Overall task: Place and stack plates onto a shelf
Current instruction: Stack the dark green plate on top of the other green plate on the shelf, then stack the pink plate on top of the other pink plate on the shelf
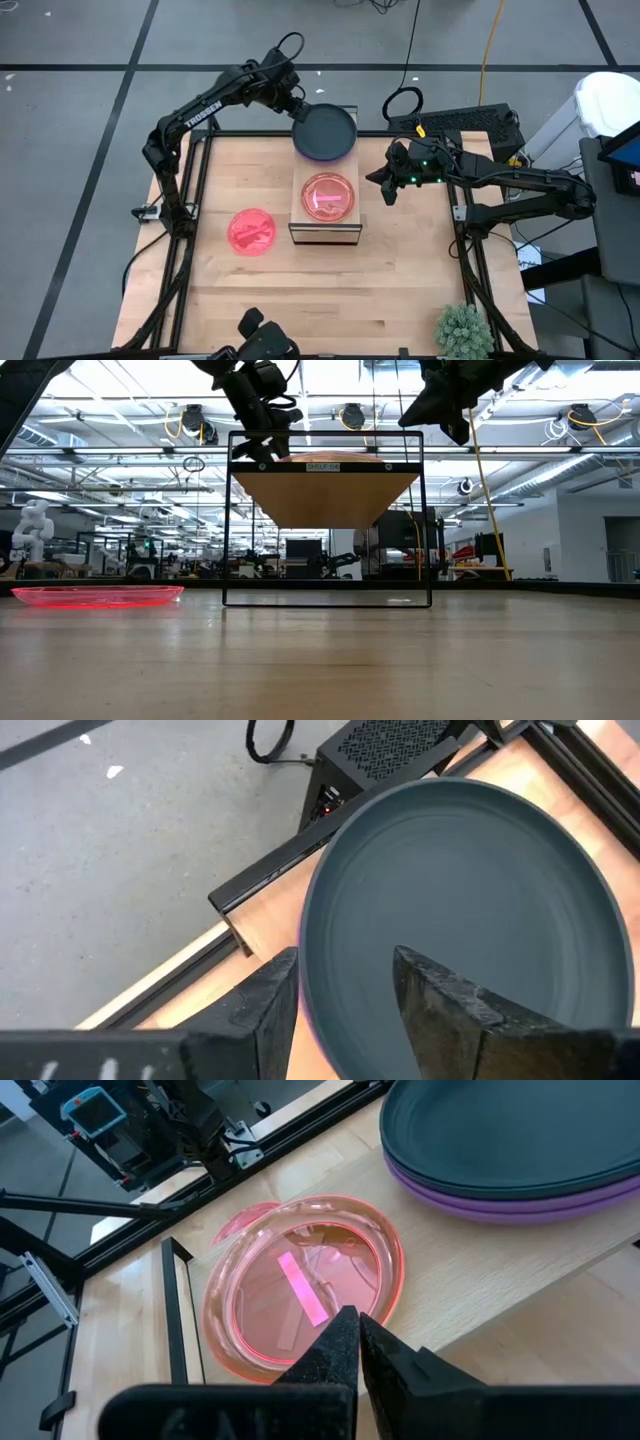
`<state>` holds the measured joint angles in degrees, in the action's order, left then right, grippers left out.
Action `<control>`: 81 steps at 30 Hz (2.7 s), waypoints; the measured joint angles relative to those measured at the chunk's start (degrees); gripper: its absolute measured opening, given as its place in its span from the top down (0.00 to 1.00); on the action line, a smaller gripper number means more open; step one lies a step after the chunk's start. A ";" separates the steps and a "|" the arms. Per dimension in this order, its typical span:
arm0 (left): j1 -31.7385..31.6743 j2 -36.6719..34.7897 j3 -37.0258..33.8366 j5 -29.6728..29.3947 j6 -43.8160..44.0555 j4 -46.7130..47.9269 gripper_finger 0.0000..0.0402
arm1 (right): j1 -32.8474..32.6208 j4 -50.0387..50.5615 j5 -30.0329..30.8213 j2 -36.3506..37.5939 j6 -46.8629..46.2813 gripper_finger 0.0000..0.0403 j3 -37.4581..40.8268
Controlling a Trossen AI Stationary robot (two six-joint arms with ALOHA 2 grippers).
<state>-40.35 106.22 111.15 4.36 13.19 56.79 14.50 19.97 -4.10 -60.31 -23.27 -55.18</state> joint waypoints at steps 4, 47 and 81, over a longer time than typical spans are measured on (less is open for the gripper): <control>0.22 -0.10 0.04 -0.07 -3.93 0.40 0.58 | 0.00 0.00 0.00 0.00 0.00 1.00 0.00; 16.05 -34.16 -40.89 10.51 -1.03 7.24 0.67 | -2.26 -0.04 -11.21 -0.02 -3.02 1.00 1.09; 14.44 -33.21 -77.20 5.68 19.12 -10.98 0.38 | -7.66 -0.04 -12.55 -0.02 -3.52 1.00 1.09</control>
<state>-25.91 73.01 33.95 10.04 32.31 45.82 6.84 19.92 -16.65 -60.34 -26.79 -54.08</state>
